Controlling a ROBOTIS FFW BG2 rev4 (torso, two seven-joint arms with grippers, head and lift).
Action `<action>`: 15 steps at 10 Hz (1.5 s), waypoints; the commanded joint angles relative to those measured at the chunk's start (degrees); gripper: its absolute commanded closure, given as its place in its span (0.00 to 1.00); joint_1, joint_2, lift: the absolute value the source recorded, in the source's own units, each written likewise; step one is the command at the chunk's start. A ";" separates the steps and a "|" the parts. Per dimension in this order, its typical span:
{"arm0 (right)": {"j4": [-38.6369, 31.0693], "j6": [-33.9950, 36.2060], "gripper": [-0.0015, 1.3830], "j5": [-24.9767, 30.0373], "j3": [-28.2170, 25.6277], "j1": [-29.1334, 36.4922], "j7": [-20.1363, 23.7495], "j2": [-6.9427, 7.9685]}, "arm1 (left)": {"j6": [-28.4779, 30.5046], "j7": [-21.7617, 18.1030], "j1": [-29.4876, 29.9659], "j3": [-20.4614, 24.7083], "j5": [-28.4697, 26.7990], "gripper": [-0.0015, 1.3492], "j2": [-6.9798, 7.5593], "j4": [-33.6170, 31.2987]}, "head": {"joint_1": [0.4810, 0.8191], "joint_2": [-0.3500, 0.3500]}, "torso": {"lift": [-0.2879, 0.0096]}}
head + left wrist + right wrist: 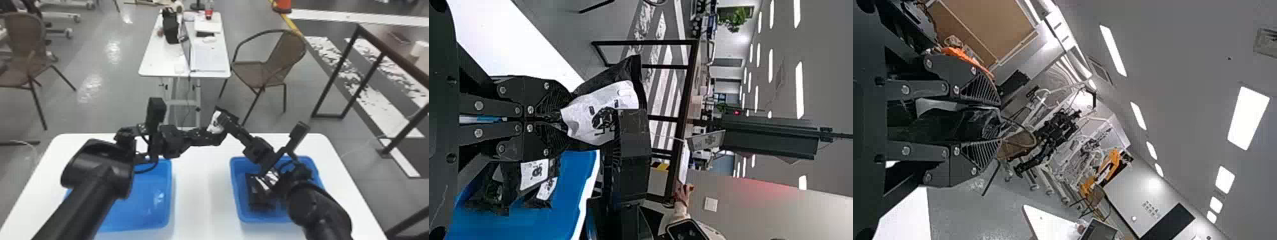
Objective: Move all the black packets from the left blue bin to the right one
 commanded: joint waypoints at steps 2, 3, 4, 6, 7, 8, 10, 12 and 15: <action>0.10 -1.67 0.92 -0.60 0.37 0.98 -0.08 0.65 | -0.65 0.27 0.28 0.99 0.34 0.89 -0.15 0.00 | 0.63 0.35 | 0.97; 0.45 -2.38 0.92 -2.18 0.37 1.25 -0.08 1.00 | -1.00 1.15 0.72 1.69 0.87 0.78 -0.15 0.00 | 0.63 0.36 | 0.97; 0.36 -2.82 0.92 -2.71 -0.25 1.42 -0.08 0.91 | -0.56 2.21 1.60 2.92 1.22 0.55 -0.15 0.00 | 0.63 0.36 | 0.97; -1.05 -2.82 0.92 -2.71 -4.64 2.57 -0.08 0.91 | 0.32 3.17 4.85 7.23 1.22 0.10 -0.15 -2.37 | 0.63 0.37 | 0.97; -2.54 -2.82 0.92 -1.48 -7.10 3.53 -1.13 0.73 | 2.43 4.23 7.49 9.69 1.05 0.07 -0.15 -5.19 | 0.63 0.36 | 0.97; -4.30 -2.82 0.92 -1.48 -8.77 5.12 -2.89 0.12 | 3.66 4.93 9.78 11.63 1.31 0.09 -0.15 -7.65 | 0.63 0.35 | 0.97; -4.91 -2.82 0.92 -1.48 -13.34 8.54 -4.65 -1.02 | 7.87 6.95 14.79 15.58 2.80 0.00 0.88 -15.21 | 0.63 0.33 | 0.97; -1.40 -2.82 0.92 -2.18 -15.63 9.77 -5.26 -2.34 | 8.93 6.95 19.18 17.69 8.16 0.00 3.51 -19.95 | 0.63 0.31 | 0.97; 7.57 -3.70 0.92 -5.34 -16.24 9.42 -5.26 -2.61 | 10.51 6.95 26.39 23.93 10.01 0.00 3.86 -29.53 | 0.63 0.33 | 0.97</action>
